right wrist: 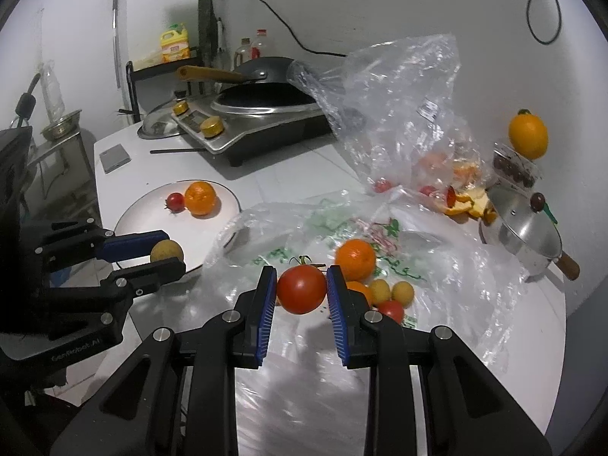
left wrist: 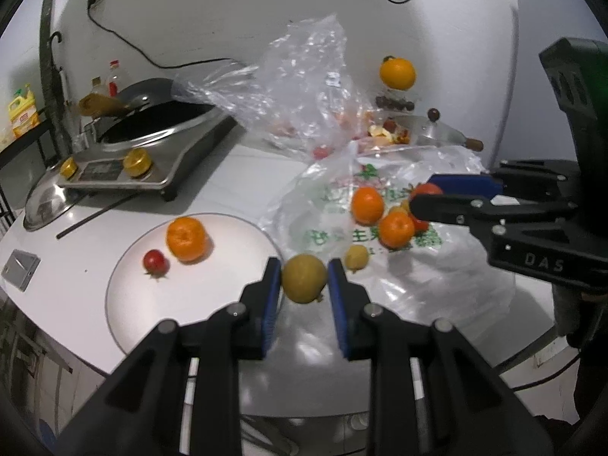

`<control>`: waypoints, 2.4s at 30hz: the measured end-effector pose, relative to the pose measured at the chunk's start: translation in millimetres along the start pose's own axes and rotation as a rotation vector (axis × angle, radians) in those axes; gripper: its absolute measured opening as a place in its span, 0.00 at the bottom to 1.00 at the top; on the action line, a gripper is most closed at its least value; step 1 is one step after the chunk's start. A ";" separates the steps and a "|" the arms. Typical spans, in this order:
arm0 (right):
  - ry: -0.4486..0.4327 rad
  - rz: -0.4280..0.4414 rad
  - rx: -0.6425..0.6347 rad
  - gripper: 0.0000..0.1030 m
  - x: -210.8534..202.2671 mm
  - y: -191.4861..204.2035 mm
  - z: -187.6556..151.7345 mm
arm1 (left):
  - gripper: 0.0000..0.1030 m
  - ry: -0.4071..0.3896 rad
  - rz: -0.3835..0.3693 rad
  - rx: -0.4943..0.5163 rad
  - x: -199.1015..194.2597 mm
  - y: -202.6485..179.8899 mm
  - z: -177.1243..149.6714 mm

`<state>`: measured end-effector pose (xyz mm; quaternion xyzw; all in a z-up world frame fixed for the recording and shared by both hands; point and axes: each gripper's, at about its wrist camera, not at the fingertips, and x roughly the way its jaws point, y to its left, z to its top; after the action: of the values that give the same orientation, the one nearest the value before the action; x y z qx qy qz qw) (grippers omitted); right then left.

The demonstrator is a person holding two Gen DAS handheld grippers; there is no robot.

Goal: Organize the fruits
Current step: 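Carry the tomato in the right gripper and yellow fruit in the left to the white plate, then open the left gripper to set the yellow fruit on the plate while the right gripper lowers the tomato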

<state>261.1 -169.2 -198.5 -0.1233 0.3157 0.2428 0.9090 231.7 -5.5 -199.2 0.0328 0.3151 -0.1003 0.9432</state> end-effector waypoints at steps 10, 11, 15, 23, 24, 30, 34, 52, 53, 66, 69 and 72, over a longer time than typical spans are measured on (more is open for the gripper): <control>0.003 0.031 -0.038 0.28 9.0 26.4 10.6 | 0.25 -0.003 0.025 -0.043 -4.3 26.1 -8.9; 0.003 0.034 -0.042 0.28 9.2 29.2 11.1 | 0.25 -0.003 0.028 -0.047 -4.5 29.3 -9.8; 0.005 0.040 -0.055 0.28 13.6 38.0 15.0 | 0.25 -0.007 0.049 -0.051 -3.0 38.0 -11.8; 0.014 0.059 -0.072 0.28 25.7 54.1 22.8 | 0.25 0.000 0.106 -0.074 2.9 67.1 -20.3; 0.016 0.062 -0.076 0.28 27.7 56.3 23.8 | 0.25 0.001 0.113 -0.078 3.4 70.7 -21.5; 0.027 0.082 -0.095 0.28 41.0 69.6 30.7 | 0.25 0.013 0.147 -0.101 10.7 94.2 -28.5; 0.035 0.097 -0.106 0.28 50.1 76.4 33.5 | 0.25 0.024 0.146 -0.109 18.2 101.3 -29.7; 0.052 0.169 -0.084 0.28 84.3 69.5 40.9 | 0.25 0.075 0.118 -0.104 66.9 106.0 -16.8; 0.052 0.175 -0.081 0.28 85.5 68.8 41.2 | 0.25 0.076 0.119 -0.104 69.0 105.9 -15.8; 0.057 0.176 -0.071 0.28 96.0 61.2 43.1 | 0.34 0.089 0.109 -0.130 79.5 109.4 -12.6; 0.054 0.172 -0.073 0.28 94.6 61.9 44.2 | 0.44 0.077 0.101 -0.128 73.2 108.9 -12.3; 0.050 0.168 -0.078 0.28 91.4 65.1 44.3 | 0.50 0.061 0.096 -0.134 63.3 109.9 -12.5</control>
<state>312.5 -63.8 -226.9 -0.1376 0.3380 0.3270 0.8717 296.8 92.8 -247.3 -0.0122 0.3479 -0.0324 0.9369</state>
